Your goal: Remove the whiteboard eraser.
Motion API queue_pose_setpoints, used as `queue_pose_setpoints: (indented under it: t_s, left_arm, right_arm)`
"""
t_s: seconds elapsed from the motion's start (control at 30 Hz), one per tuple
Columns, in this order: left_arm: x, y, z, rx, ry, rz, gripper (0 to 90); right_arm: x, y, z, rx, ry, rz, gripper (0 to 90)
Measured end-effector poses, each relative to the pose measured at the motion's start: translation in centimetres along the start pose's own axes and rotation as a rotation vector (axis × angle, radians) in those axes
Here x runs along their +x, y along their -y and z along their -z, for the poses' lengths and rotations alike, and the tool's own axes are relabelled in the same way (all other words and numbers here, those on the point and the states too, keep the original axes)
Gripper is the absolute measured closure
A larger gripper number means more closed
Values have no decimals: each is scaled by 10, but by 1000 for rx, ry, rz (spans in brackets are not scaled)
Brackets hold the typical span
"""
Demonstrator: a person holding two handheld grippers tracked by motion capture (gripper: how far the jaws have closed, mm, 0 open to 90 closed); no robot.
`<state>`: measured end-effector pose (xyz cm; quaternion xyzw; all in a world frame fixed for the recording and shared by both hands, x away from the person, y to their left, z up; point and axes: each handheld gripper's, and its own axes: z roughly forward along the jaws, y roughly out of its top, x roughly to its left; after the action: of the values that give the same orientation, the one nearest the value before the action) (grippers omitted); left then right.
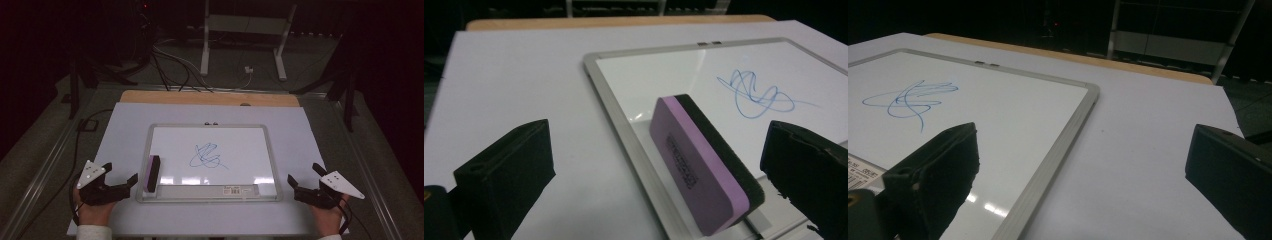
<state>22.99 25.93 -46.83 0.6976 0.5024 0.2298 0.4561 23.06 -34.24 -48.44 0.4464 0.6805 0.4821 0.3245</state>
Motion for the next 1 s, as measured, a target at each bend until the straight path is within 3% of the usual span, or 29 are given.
queue_pose_setpoints:
  t_s: [0.5,1.0]
  left_arm:
    - [-10,1,-29,98,9,-25,17]
    - [-9,6,-36,119,6,-15,38]
  right_arm:
    - [0,0,0,-1,-3,-1,14]
    - [0,-1,1,-8,-6,-6,14]
